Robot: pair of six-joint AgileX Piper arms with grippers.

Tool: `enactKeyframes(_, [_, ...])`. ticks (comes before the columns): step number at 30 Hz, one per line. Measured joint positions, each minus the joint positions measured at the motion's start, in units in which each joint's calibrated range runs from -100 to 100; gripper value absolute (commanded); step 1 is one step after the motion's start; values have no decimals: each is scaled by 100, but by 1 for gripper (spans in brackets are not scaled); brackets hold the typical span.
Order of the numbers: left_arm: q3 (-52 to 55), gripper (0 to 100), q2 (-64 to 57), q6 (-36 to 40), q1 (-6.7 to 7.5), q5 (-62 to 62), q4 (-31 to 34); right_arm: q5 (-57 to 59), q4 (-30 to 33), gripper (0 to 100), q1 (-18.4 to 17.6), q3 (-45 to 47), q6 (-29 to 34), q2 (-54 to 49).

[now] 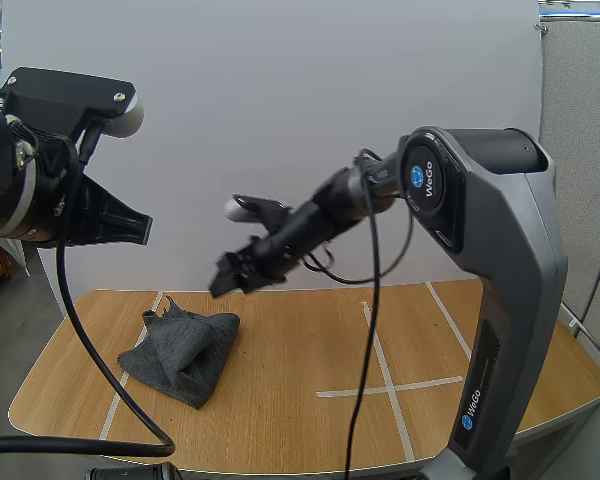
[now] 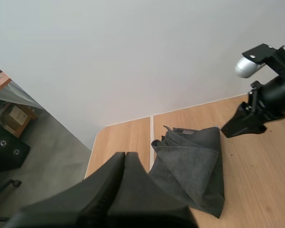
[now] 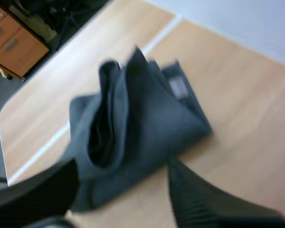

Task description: Fold the towel

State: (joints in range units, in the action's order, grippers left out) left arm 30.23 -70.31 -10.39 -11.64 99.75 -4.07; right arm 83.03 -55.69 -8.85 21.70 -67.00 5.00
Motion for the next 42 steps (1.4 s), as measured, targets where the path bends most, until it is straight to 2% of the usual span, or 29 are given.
enactKeyframes(1, [0,0,0,-13,0,0,0,52,39,8,41,50,0,0])
enactKeyframes(2, [0,0,0,-23,0,0,0,206,156,0,127,222,0,0])
enactKeyframes(6, [0,0,0,-46,0,-107,0,1320,189,0,491,622,-222,0])
enactKeyframes(15, [0,0,0,-46,0,-127,8,1493,276,0,1035,1099,-524,-783])
enactKeyframes(21, [0,0,0,-85,0,-127,8,1514,678,0,1081,1660,-588,-1760])
enactKeyframes(26, [0,0,0,-645,0,-127,-37,1562,813,0,1081,2180,-637,-2520])
enactKeyframes(32, [453,0,84,-1726,0,-127,-617,1574,969,0,1081,2828,-656,-3365])
enactKeyframes(38, [1231,0,648,-1996,0,-532,-749,1574,1092,0,1081,3190,-550,-4135])
enactKeyframes(42, [1596,0,1213,-2621,0,-1048,-1356,1594,1192,0,1081,3278,-342,-4590])
